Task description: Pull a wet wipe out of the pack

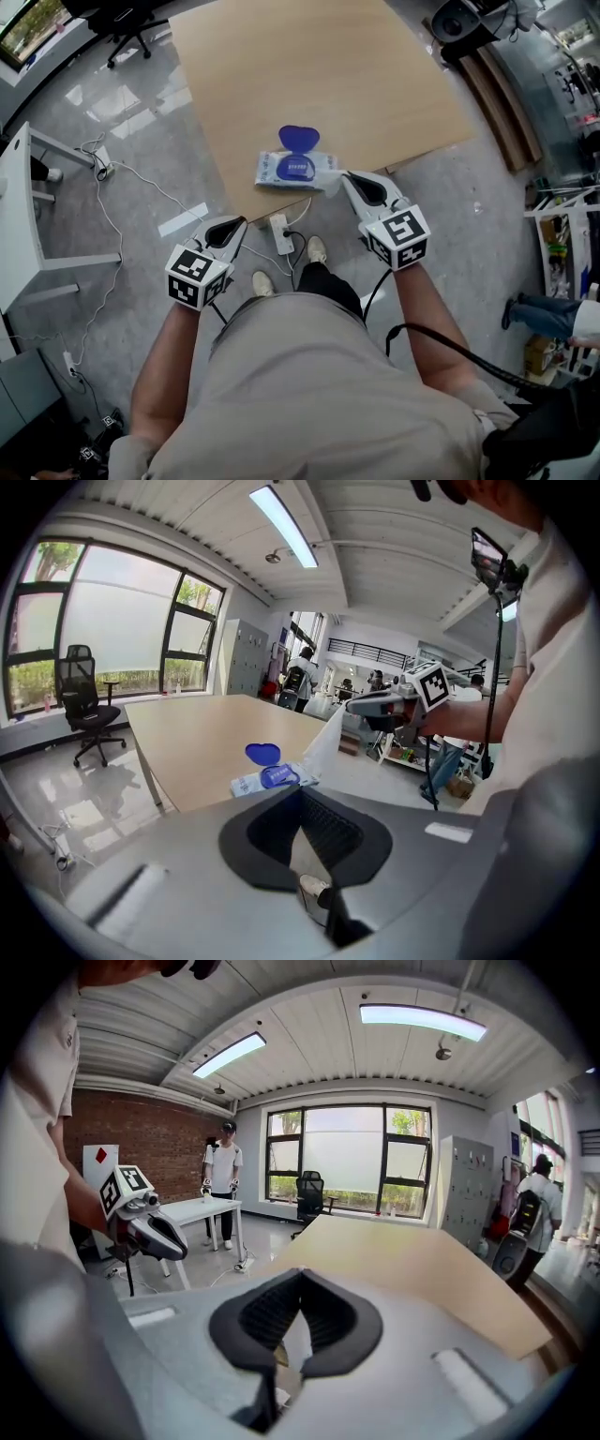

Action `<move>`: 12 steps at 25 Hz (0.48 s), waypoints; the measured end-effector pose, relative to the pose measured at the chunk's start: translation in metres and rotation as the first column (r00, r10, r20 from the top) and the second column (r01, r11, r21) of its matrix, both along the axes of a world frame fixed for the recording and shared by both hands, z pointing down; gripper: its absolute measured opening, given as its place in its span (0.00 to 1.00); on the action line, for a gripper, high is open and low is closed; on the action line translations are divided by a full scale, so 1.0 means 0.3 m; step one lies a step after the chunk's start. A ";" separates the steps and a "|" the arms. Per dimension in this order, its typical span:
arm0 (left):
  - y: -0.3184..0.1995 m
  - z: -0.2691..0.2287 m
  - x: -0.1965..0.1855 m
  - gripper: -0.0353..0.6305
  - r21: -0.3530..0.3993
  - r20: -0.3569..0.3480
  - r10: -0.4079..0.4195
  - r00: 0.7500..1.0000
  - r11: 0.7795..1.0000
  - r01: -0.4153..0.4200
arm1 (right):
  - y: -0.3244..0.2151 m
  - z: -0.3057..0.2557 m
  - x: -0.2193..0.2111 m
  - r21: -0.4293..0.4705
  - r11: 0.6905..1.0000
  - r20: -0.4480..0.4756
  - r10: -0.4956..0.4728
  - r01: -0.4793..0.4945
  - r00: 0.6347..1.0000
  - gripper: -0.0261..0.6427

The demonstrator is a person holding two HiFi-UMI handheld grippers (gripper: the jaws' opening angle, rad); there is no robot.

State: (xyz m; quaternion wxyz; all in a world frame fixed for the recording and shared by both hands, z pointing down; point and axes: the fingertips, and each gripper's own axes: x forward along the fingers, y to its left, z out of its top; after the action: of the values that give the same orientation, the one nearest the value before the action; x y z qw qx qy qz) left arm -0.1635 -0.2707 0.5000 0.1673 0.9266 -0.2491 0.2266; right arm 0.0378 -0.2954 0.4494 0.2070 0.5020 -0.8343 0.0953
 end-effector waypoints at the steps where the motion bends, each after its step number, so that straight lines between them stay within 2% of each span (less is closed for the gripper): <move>1: 0.021 -0.028 -0.015 0.06 0.012 -0.007 0.007 1.000 1.000 -0.007 | 0.023 -0.011 -0.008 0.004 1.000 0.004 0.010 -0.010 1.000 0.04; 8: 0.166 -0.202 -0.062 0.06 0.076 -0.097 0.088 0.991 0.994 -0.081 | 0.191 -0.120 -0.067 0.029 0.998 0.052 0.061 -0.062 0.997 0.04; 12: 0.238 -0.258 -0.070 0.06 0.081 -0.139 0.091 0.986 0.993 -0.080 | 0.300 -0.164 -0.107 0.028 0.999 0.072 0.044 -0.046 0.996 0.04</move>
State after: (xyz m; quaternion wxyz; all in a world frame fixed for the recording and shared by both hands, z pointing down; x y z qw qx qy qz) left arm -0.1845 -0.1994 0.4224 0.1396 0.9559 -0.2048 0.1574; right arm 0.0056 -0.2054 0.4003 0.1674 0.5199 -0.8310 0.1056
